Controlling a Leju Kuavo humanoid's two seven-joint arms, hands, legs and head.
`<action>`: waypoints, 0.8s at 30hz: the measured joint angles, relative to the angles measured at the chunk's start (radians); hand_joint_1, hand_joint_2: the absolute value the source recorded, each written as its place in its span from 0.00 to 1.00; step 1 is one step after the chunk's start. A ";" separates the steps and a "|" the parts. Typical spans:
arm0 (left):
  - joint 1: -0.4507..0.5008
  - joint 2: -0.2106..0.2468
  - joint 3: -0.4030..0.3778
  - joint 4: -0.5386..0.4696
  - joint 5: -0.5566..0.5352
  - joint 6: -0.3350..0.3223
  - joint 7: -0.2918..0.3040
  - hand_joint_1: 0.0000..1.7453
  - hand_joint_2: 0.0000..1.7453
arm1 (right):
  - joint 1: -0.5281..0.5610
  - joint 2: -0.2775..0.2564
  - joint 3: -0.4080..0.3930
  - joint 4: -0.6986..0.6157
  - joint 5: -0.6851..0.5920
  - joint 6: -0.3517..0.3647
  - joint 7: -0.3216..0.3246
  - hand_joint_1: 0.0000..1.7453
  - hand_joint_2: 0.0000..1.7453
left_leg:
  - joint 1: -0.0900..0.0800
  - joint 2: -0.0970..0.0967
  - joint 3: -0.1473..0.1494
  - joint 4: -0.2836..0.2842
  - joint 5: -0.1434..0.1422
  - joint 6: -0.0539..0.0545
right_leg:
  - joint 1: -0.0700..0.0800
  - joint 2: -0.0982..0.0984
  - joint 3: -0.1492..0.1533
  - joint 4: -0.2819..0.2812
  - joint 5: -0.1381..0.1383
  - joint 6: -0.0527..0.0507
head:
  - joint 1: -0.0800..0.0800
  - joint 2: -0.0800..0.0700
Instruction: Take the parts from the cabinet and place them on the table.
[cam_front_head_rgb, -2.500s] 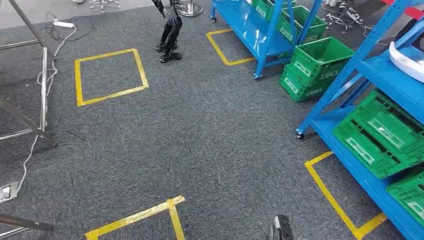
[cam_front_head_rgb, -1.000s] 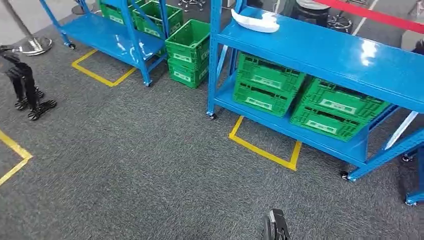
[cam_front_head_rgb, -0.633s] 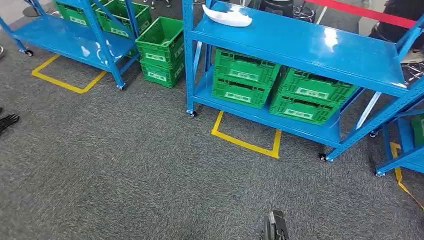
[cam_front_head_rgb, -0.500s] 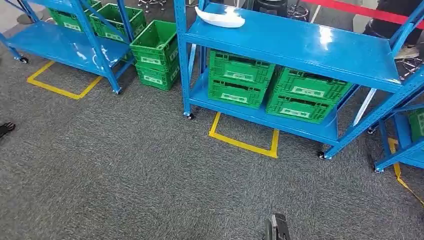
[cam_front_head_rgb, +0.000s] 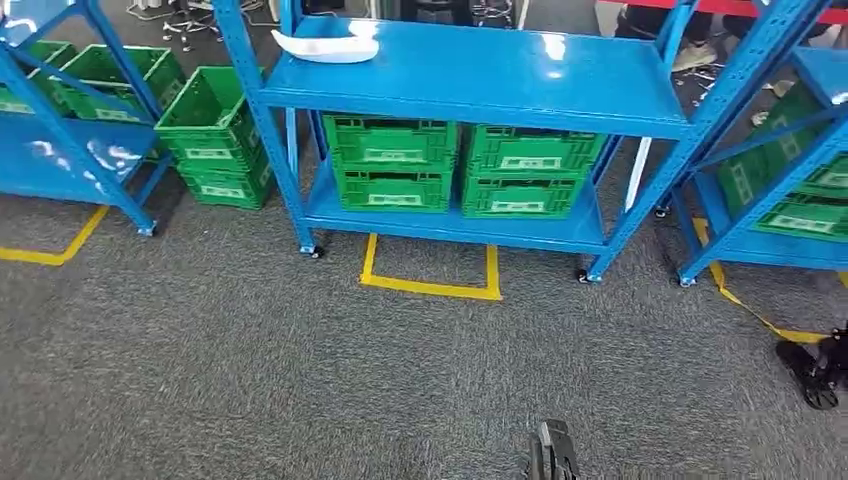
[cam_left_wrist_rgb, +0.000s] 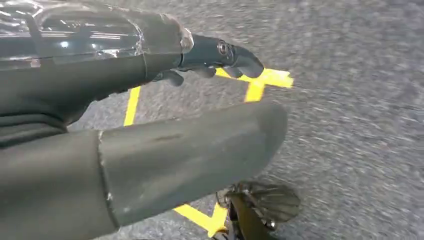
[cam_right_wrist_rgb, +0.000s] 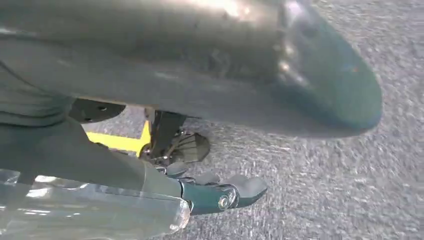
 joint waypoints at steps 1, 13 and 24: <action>0.000 0.000 0.000 0.000 0.000 0.000 0.001 0.00 0.00 | -0.003 0.000 0.002 0.000 0.000 0.000 0.001 0.00 0.00 | -0.003 0.021 0.011 -0.012 -0.009 0.008 | -0.005 0.013 -0.007 0.004 -0.001 0.006 | 0.001 0.000; 0.000 0.005 0.001 -0.001 0.000 -0.001 -0.007 0.00 0.00 | -0.002 0.001 0.017 0.000 -0.001 -0.002 0.002 0.00 0.00 | -0.008 0.209 0.086 -0.041 -0.054 0.035 | -0.015 -0.106 -0.126 0.146 0.023 0.045 | 0.044 0.000; -0.003 -0.001 0.001 0.000 -0.001 -0.002 -0.012 0.00 0.00 | -0.015 -0.007 0.023 -0.001 0.000 -0.009 0.003 0.00 0.00 | -0.012 0.108 -0.019 0.196 -0.189 -0.003 | -0.004 -0.098 -0.031 -0.026 0.047 -0.012 | 0.018 0.000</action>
